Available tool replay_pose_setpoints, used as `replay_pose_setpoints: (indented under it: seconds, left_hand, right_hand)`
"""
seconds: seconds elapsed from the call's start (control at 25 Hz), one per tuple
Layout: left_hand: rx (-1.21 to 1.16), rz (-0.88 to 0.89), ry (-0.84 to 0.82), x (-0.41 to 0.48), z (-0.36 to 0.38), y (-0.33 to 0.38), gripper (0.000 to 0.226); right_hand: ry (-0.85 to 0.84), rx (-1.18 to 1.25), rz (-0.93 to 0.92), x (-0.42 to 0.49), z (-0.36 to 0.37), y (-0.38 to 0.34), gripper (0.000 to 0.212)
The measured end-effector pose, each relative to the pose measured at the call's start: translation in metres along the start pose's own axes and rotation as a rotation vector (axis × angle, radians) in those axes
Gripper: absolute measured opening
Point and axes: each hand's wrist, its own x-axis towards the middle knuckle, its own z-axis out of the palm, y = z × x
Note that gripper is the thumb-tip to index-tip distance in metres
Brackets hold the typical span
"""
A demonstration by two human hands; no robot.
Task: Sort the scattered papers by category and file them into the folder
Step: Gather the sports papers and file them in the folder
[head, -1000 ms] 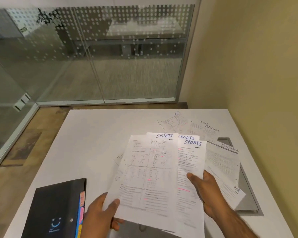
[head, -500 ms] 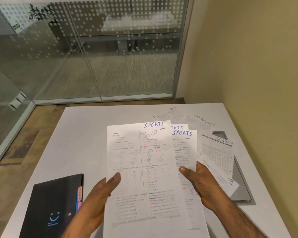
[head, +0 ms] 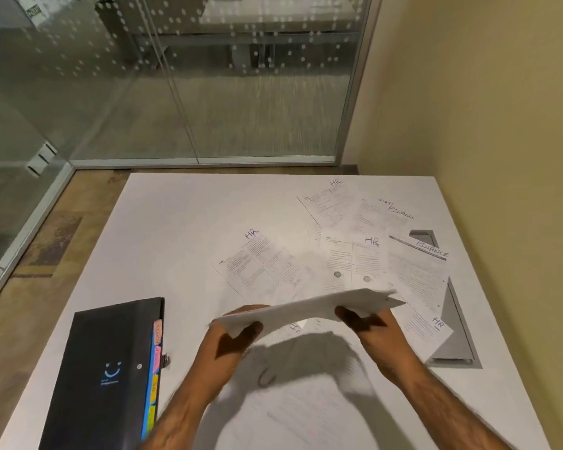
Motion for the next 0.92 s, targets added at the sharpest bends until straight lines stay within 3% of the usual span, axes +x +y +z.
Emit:
replay_pose_setpoints:
  seconds: [0.12,0.28,0.56,0.64,0.72,0.92]
  left_hand:
    - [0.037,0.039,-0.056,0.005,0.004,-0.028,0.044]
    - [0.114,-0.033,-0.058,0.010,0.012,-0.066,0.040]
    - [0.049,-0.199,0.049,0.025,0.032,-0.094,0.020]
    - [0.080,-0.211,0.066,0.031,0.035,-0.097,0.012]
    - [0.111,-0.209,0.091,0.046,0.034,-0.094,0.009]
    - [0.098,-0.188,0.236,0.064,0.007,-0.067,0.013]
  right_hand:
    - [-0.026,-0.123,0.025,0.000,0.000,0.021,0.031]
    - [-0.058,-0.250,-0.003,0.000,0.001,0.049,0.052]
    - [0.029,-0.268,0.025,0.005,0.008,0.058,0.023]
    - [-0.032,-0.312,0.089,0.008,0.010,0.065,0.024]
    - [0.025,-0.355,0.111,0.017,0.009,0.075,0.026]
    - [0.175,-0.952,0.209,0.063,-0.050,0.132,0.094]
